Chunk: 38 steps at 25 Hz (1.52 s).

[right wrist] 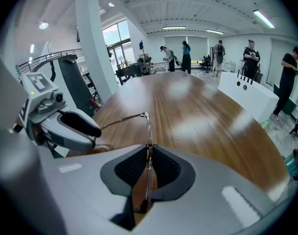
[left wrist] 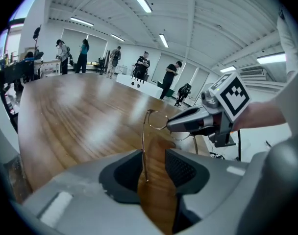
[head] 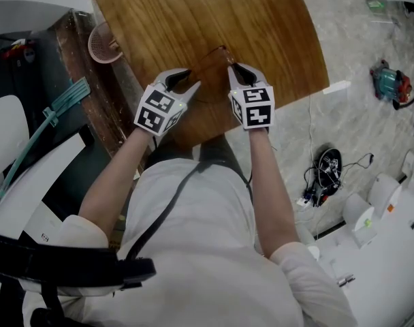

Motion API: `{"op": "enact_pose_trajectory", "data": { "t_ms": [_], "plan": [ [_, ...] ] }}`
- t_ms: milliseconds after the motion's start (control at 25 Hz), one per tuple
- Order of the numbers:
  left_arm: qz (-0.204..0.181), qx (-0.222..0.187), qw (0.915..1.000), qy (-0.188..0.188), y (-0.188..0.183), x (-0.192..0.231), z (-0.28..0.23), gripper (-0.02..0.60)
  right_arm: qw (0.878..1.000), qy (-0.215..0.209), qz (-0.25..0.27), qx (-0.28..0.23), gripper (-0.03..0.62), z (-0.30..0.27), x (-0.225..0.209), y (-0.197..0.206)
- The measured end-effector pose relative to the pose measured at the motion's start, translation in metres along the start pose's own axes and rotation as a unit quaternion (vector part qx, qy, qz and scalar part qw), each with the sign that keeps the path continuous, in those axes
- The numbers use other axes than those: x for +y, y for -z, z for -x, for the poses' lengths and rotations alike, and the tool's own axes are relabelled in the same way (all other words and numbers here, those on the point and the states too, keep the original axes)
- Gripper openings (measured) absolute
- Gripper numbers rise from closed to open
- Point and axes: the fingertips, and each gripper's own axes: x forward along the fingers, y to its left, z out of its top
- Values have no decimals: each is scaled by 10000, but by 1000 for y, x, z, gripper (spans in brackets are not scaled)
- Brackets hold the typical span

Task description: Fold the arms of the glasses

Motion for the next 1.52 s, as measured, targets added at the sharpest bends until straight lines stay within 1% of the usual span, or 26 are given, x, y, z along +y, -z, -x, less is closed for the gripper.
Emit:
{"op": "enact_pose_trajectory", "data": {
  "t_ms": [200, 320, 480, 800, 920, 1040, 1160, 1280, 1360, 1400, 1440, 1520],
  "plan": [
    [-305, 103, 9989, 337, -2, -33, -10, 156, 9989, -82, -428, -173, 43, 3, -1, -3],
    [-441, 182, 9977, 490, 1, -51, -16, 156, 9984, -101, -499, -249, 42, 7, 1, -3],
    [-574, 261, 9958, 668, 4, -55, -21, 156, 9979, -159, -556, -298, 43, 1, 8, -5],
    [-1036, 616, 9856, 1182, 3, -75, -28, 156, 9972, -435, -474, -369, 43, 4, 22, -9],
    [-1102, 789, 9817, 1336, 8, -80, -31, 155, 9973, -546, -338, -358, 43, 4, 31, -8],
    [-1202, 859, 9787, 1426, 8, -83, -32, 155, 9973, -616, -178, -351, 41, 4, 38, -8],
    [-1239, 873, 9777, 1455, 8, -83, -30, 153, 9971, -660, -104, -367, 41, 5, 42, -9],
    [-1218, 846, 9783, 1444, 8, -81, -28, 152, 9968, -672, -143, -417, 41, 5, 42, -9],
    [-1107, 762, 9814, 1373, 7, -77, -25, 154, 9963, -614, -287, -535, 41, 7, 38, -11],
    [-1020, 678, 9838, 1307, 5, -74, -22, 168, 9958, -577, -382, -603, 41, 8, 35, -12],
    [-921, 561, 9866, 1224, 2, -70, -18, 184, 9953, -535, -456, -664, 41, 10, 31, -14],
    [-682, 250, 9916, 1066, -8, -63, -7, 186, 9946, -441, -542, -766, 41, 13, 23, -16]
  ]
}}
